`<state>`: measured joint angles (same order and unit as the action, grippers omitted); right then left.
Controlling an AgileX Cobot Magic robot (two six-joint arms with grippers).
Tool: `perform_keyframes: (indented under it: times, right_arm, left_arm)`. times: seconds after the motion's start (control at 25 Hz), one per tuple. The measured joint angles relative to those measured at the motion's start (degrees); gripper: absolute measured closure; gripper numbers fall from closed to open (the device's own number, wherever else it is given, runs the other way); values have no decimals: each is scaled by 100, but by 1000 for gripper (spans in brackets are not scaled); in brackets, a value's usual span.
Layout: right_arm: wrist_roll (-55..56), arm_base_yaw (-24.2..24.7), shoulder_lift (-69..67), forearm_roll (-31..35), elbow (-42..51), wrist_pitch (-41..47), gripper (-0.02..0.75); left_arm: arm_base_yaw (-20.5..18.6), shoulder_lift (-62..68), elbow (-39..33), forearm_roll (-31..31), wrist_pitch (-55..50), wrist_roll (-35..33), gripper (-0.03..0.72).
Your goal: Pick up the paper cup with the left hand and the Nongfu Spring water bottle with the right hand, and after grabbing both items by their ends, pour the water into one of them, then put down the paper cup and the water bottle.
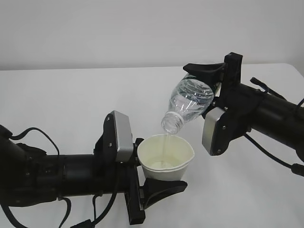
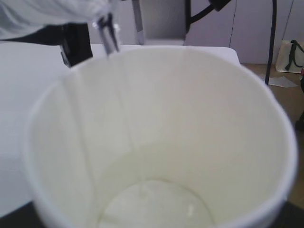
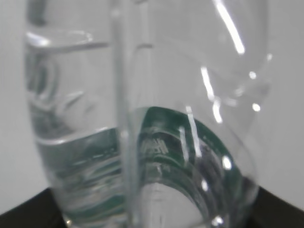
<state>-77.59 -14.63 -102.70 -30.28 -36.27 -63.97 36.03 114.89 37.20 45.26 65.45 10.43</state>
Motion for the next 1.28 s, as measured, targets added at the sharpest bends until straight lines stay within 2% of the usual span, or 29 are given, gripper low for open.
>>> perform_keyframes:
  times: [1.28]
  right_arm:
    - [-111, 0, 0, 10, 0, 0, 281]
  left_arm:
    - [0, 0, 0, 0, -21, 0, 229]
